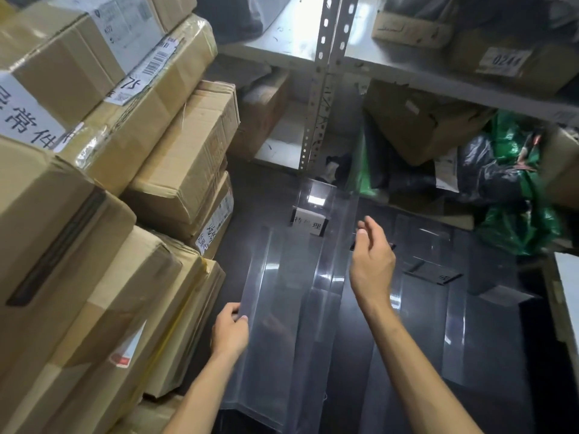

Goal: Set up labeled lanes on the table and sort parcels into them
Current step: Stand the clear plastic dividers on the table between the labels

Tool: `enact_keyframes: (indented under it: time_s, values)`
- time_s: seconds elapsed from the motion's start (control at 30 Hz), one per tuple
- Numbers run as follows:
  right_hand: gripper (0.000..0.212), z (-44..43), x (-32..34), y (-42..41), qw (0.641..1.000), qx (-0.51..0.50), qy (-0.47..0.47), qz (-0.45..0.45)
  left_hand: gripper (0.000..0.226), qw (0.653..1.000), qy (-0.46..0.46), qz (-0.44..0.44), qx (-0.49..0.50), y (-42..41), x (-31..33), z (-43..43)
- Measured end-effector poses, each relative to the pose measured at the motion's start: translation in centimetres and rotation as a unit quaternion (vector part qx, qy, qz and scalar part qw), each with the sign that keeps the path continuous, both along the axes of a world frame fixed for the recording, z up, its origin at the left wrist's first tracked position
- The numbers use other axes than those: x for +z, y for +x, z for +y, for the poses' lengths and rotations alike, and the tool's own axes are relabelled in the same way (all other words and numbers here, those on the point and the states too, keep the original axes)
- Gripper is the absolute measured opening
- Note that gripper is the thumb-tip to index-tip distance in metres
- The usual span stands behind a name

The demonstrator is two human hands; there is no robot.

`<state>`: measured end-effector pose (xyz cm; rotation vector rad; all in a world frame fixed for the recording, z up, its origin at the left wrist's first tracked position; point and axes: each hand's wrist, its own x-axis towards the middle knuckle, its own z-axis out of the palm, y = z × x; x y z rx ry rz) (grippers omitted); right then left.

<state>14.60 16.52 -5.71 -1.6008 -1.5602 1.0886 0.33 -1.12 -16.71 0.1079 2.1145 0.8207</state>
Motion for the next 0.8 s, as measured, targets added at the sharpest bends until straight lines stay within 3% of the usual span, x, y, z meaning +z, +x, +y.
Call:
enact_keyframes:
  time_s: [0.37,0.57,0.6,0.7,0.8]
  values:
    - [0.05,-4.0,1.2,-3.3,0.987,0.148,0.04,-0.041,0.029,1.0,0.006,-0.023,-0.001,-0.7,0.3,0.3]
    - [0.073,-6.8,1.5,-5.2,0.956,0.258,-0.095,-0.099,0.023,0.998,0.008,-0.052,0.018,-0.6,0.3,-0.1]
    - [0.072,-7.2,1.4,-5.5,0.952,0.258,-0.119,-0.113,0.023,0.998,0.01,-0.056,0.021,-0.6,0.3,-0.2]
    - [0.035,-8.5,0.6,-6.4,0.925,0.284,-0.169,-0.187,0.02,0.997,0.021,-0.068,0.013,-0.6,0.7,-0.3]
    - [0.012,-9.8,0.0,-7.0,0.889,0.338,-0.197,-0.236,0.019,0.997,0.034,-0.061,-0.024,-0.6,1.4,-0.5]
